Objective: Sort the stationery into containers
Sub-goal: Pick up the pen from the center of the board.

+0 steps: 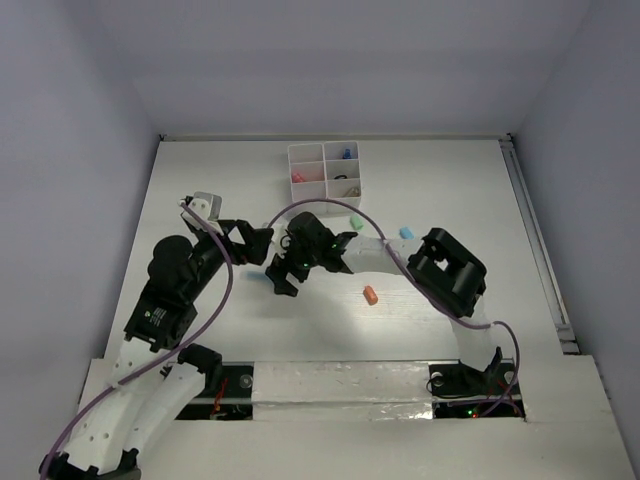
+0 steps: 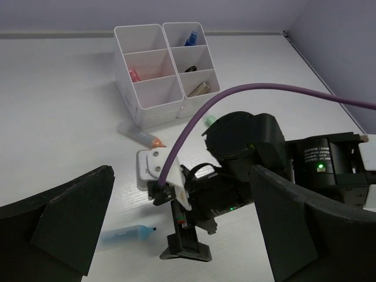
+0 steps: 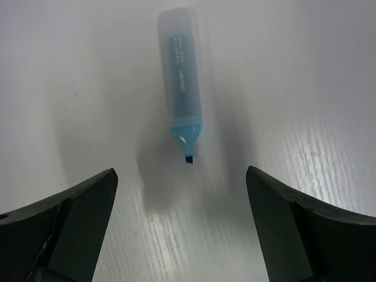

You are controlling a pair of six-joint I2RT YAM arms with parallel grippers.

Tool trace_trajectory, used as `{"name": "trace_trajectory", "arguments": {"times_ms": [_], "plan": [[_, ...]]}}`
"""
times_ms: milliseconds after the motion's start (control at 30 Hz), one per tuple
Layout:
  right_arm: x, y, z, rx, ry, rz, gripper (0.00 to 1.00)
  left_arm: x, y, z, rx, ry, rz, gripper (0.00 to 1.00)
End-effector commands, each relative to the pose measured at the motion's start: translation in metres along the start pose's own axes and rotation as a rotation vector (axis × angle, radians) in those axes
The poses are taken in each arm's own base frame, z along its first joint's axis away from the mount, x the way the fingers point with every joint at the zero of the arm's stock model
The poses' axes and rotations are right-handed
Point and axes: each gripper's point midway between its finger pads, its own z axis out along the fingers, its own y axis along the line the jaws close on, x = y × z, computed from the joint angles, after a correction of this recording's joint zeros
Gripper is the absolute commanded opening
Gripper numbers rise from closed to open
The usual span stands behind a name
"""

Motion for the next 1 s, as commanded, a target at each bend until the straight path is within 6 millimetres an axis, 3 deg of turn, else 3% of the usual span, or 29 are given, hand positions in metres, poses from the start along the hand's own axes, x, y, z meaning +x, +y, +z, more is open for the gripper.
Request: {"name": "trace_trajectory", "arguments": {"times_ms": [0, 100, 233, 300, 367, 467, 500, 567, 600, 667, 700, 733, 767, 800, 867, 900, 933, 967], "plan": [[-0.002, -0.005, 0.017, 0.049, 0.033, -0.084, 0.96, -0.022, -0.008, -0.004, 0.037, -0.078, -0.003, 0.99], [0.0, -0.013, 0.029, 0.063, 0.034, -0.105, 0.93, -0.024, -0.012, -0.006, 0.058, -0.089, -0.008, 0.99], [0.002, -0.019, 0.037, 0.07, 0.056, -0.134, 0.72, -0.024, -0.012, -0.007, 0.056, -0.091, -0.012, 0.99], [-0.002, -0.016, 0.041, 0.063, 0.057, -0.155, 0.72, -0.026, -0.007, -0.008, 0.032, -0.102, -0.016, 0.99], [-0.001, -0.018, 0.044, 0.061, 0.066, -0.167, 0.63, -0.026, -0.007, -0.008, 0.029, -0.103, -0.017, 0.99], [0.008, -0.014, 0.051, 0.046, 0.096, -0.183, 0.62, -0.024, -0.002, -0.006, 0.005, -0.091, -0.031, 0.99], [0.01, -0.013, 0.051, 0.034, 0.101, -0.186, 0.53, -0.023, 0.0, -0.005, -0.004, -0.087, -0.037, 0.99], [0.018, -0.008, 0.056, 0.021, 0.123, -0.192, 0.44, -0.022, 0.008, -0.003, -0.047, -0.086, -0.052, 0.99], [0.023, -0.009, 0.051, 0.034, 0.117, -0.2, 0.23, -0.02, 0.009, 0.0, -0.058, -0.071, -0.079, 0.99], [0.02, -0.007, 0.047, 0.036, 0.109, -0.203, 0.19, -0.023, 0.008, 0.0, -0.054, -0.071, -0.083, 0.99], [0.002, -0.006, 0.037, 0.05, 0.063, -0.224, 0.16, -0.022, 0.007, 0.002, -0.05, -0.059, -0.086, 0.99], [0.003, -0.005, 0.031, 0.058, 0.061, -0.227, 0.15, -0.02, 0.006, 0.003, -0.05, -0.04, -0.095, 0.99], [-0.003, -0.004, 0.024, 0.064, 0.048, -0.233, 0.13, -0.03, 0.002, 0.002, -0.042, -0.046, -0.098, 0.99], [-0.017, -0.001, 0.01, 0.074, 0.029, -0.24, 0.07, -0.028, 0.001, 0.005, -0.044, -0.02, -0.106, 0.99], [-0.021, 0.005, -0.007, 0.077, 0.016, -0.239, 0.05, -0.04, -0.006, 0.004, -0.024, -0.021, -0.125, 0.99], [-0.04, 0.011, -0.026, 0.089, -0.032, -0.245, 0.05, -0.04, -0.01, 0.006, -0.006, -0.007, -0.13, 0.99], [-0.043, 0.014, -0.036, 0.095, -0.048, -0.244, 0.05, -0.042, -0.013, 0.007, 0.004, -0.003, -0.134, 0.99], [-0.029, 0.017, -0.043, 0.094, -0.03, -0.231, 0.05, -0.048, -0.019, 0.006, 0.028, -0.003, -0.136, 0.99]]}}
